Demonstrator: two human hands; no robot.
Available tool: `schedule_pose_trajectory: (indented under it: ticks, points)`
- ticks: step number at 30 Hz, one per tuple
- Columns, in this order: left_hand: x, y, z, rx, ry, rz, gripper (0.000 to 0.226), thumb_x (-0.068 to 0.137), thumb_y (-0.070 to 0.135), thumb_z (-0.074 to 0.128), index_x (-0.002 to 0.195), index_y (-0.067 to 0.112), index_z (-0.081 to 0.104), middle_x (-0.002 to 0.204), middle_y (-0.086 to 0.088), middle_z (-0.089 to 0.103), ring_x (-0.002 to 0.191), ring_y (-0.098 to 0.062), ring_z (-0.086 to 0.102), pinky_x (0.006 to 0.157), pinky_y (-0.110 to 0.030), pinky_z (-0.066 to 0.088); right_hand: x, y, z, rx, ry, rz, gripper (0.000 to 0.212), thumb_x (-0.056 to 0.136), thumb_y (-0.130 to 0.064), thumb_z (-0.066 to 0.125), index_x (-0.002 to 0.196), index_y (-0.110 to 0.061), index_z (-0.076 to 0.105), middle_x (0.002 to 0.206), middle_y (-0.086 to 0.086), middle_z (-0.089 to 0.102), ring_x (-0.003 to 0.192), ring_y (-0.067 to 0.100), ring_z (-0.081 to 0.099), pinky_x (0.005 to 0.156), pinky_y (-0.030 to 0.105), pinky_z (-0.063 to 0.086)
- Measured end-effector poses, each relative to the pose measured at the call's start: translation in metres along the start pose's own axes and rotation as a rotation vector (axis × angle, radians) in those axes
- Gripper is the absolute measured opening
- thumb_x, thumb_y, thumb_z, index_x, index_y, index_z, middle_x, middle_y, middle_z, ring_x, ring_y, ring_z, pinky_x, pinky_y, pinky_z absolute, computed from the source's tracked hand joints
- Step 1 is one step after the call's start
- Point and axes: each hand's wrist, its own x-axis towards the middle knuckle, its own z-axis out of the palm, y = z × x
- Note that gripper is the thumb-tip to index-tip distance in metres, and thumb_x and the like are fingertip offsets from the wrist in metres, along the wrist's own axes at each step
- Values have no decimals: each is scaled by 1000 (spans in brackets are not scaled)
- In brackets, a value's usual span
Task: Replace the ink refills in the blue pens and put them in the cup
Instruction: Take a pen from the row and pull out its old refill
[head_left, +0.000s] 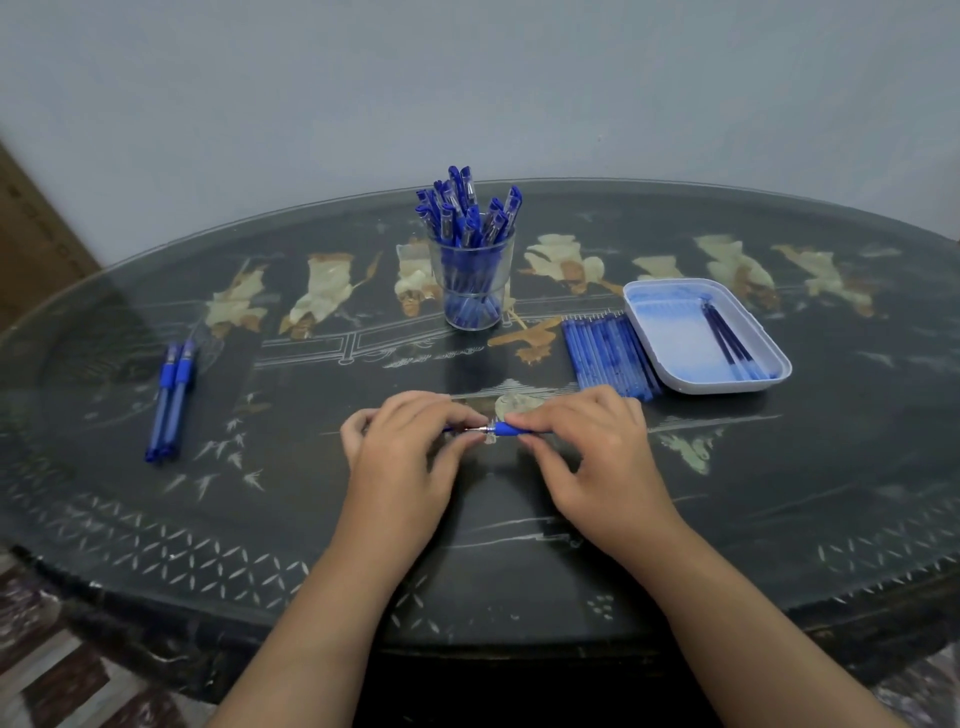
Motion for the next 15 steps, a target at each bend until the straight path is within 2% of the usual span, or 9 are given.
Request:
schedule_pose_trajectory:
  ticks: [6,8,10,11,13,15]
  points:
    - [1,-1,3,38,-26,-28,35,91,50,38,76,31,64,84,23,60,97,5,51,82,-27,16,0,0,0,8,23,-48,19,85,-17,71,100,-28,75,91,-19,68,87,11,52,80,27,31]
    - [1,0,4,20,-65,-48,38,91,56,32,87,36,64,89,25,60,100,8,47,84,-25,15,0,0,0,10,29,-40,18,86,-18,70,101,-28,74,92,-19,68,88,11,53,81,28,32]
    - [1,0,4,-46,-102,-65,32,89,59,36,109,45,57,97,29,59,104,14,44,89,-19,17,0,0,0,0,31,-31,18,86,-18,70,102,-28,74,93,-19,67,88,10,52,81,27,33]
    - [1,-1,3,-86,-114,-69,28,89,56,42,114,48,51,99,31,59,105,14,44,91,-14,16,0,0,-1,-5,30,-28,18,87,-19,70,102,-28,74,93,-18,67,88,10,52,81,27,32]
    - [1,-2,4,-119,-109,-61,16,89,46,49,104,48,48,99,29,59,104,11,46,95,-13,18,1,0,-1,-9,29,-28,18,87,-20,69,102,-28,74,93,-19,67,88,10,52,81,27,33]
    - [2,-3,4,-97,-87,-55,8,91,47,42,91,44,50,96,25,58,99,7,47,90,-25,24,0,-1,-1,-10,25,-40,18,87,-20,69,102,-28,74,93,-19,67,88,11,53,80,29,34]
